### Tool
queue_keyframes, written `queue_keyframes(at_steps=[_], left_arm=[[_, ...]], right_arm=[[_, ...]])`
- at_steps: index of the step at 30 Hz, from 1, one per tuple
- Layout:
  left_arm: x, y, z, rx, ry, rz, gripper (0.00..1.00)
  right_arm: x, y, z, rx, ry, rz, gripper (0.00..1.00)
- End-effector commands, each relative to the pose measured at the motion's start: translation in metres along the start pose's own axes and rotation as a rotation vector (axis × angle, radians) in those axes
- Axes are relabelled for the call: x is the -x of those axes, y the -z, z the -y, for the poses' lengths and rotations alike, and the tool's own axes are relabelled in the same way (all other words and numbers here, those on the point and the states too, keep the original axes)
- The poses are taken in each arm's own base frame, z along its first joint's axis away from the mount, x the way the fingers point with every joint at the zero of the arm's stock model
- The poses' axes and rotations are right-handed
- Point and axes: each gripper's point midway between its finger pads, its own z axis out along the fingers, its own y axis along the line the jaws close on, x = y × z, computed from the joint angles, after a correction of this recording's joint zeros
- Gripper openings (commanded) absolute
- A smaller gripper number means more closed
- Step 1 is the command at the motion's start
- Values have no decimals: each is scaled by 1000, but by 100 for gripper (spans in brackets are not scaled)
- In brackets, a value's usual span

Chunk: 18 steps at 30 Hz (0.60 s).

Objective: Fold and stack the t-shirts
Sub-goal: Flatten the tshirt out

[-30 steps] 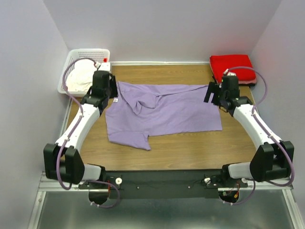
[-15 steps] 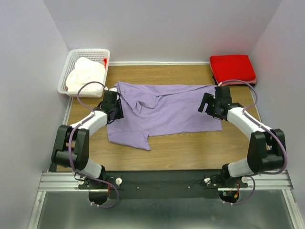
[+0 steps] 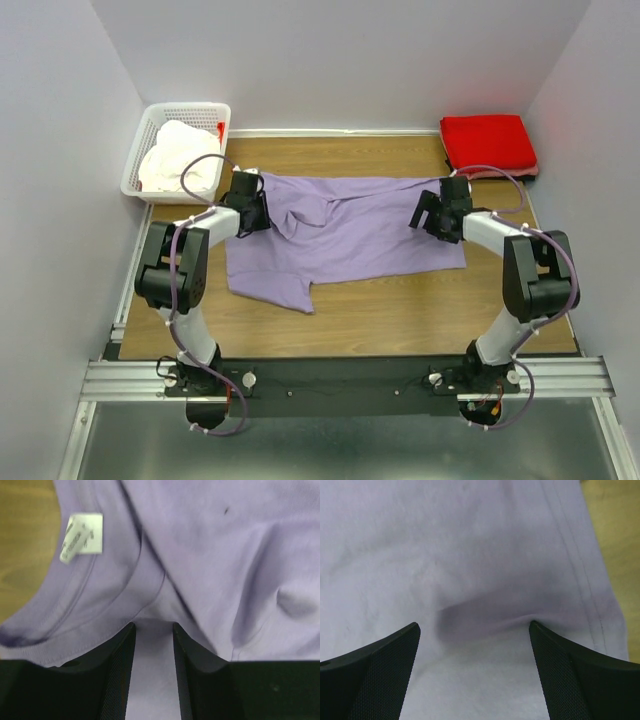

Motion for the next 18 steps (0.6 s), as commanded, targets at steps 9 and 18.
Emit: queue_keyframes(at_steps=[9,18], left_arm=[[93,32,24,-25,-6,202,44],[10,99,-40,208,144,160,45]], right_arm=[[61,15,-1,-37,-28,157,96],[31,84,18,-31,-55,198,95]])
